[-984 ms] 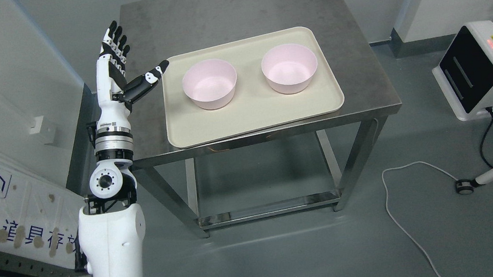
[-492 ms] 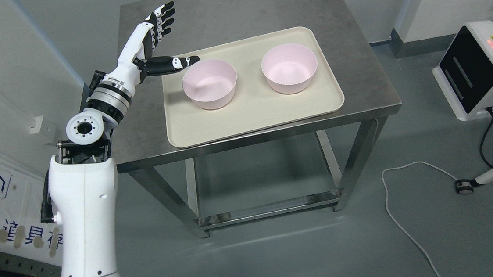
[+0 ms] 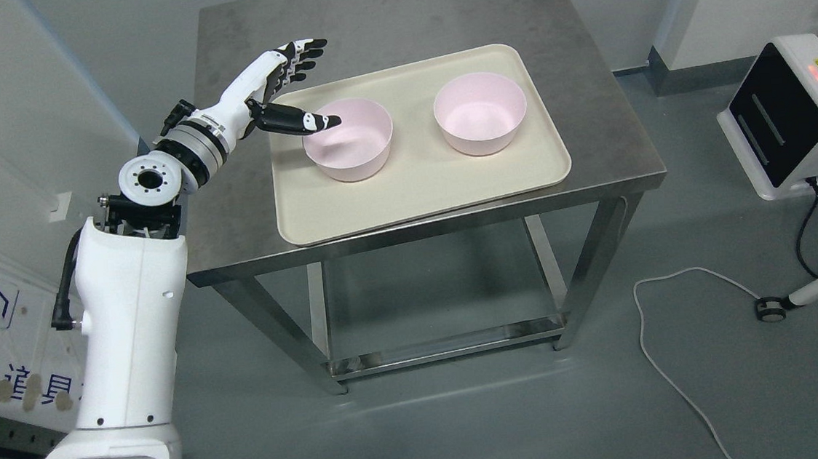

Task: Stack pink IKEA bowls on left shelf middle
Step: 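Grasp the rim of the nearer pink bowl with the left hand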

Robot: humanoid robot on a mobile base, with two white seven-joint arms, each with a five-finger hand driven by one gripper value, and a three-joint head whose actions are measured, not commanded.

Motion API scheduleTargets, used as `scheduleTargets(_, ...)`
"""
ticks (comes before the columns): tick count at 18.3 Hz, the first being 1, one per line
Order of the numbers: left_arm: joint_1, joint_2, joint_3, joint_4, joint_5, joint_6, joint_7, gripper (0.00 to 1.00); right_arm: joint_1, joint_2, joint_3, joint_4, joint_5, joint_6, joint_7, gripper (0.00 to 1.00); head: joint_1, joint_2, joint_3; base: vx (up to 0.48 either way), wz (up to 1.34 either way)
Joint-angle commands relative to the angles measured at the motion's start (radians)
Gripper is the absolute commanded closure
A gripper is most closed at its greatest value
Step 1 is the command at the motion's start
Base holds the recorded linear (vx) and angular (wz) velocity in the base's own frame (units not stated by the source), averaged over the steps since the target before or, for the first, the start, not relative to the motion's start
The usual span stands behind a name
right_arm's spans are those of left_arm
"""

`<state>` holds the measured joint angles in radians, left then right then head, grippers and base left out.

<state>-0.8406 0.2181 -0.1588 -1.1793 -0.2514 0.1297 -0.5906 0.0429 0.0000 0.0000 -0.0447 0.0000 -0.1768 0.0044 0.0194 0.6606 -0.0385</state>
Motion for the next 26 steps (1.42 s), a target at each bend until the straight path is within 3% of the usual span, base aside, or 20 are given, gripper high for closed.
scheduleTargets(1,-0.061,0.007,-0.163,0.170,-0.057,0.001,-0.003,0.23,0.000,-0.017,-0.011,0.000,0.008,0.000,0.000,0.00,0.0000,0.000,0.000,0.000,0.00)
scheduleTargets(5,-0.063,-0.028,-0.177,0.198,-0.152,-0.015,-0.002,0.28,0.000,-0.017,-0.011,0.000,0.008,0.000,0.000,0.00,0.0000,0.000,0.000,0.000,0.00)
scheduleTargets(10,-0.063,-0.052,-0.162,0.239,-0.261,-0.137,0.063,0.50,0.000,-0.017,-0.011,0.000,0.008,0.000,0.000,0.00,0.0000,0.000,0.000,0.000,0.00)
scheduleTargets(15,-0.063,-0.066,-0.165,0.239,-0.291,-0.191,0.098,0.71,0.000,-0.017,-0.011,0.000,0.008,0.000,0.000,0.00,0.0000,0.000,0.000,0.000,0.00)
scheduleTargets(19,-0.061,-0.092,-0.153,0.241,-0.351,-0.220,0.100,0.81,0.000,-0.017,-0.011,0.000,0.008,0.000,0.000,0.00,0.0000,0.000,0.000,0.000,0.00)
scheduleTargets(23,-0.061,-0.094,-0.111,0.241,-0.351,-0.271,0.117,1.00,0.000,-0.017,-0.011,0.000,0.008,0.000,0.000,0.00,0.0000,0.000,0.000,0.000,0.00)
scheduleTargets(26,-0.070,-0.108,-0.067,0.230,-0.350,-0.278,0.115,1.00,0.000,-0.017,-0.011,0.000,0.008,0.000,0.000,0.00,0.0000,0.000,0.000,0.000,0.00)
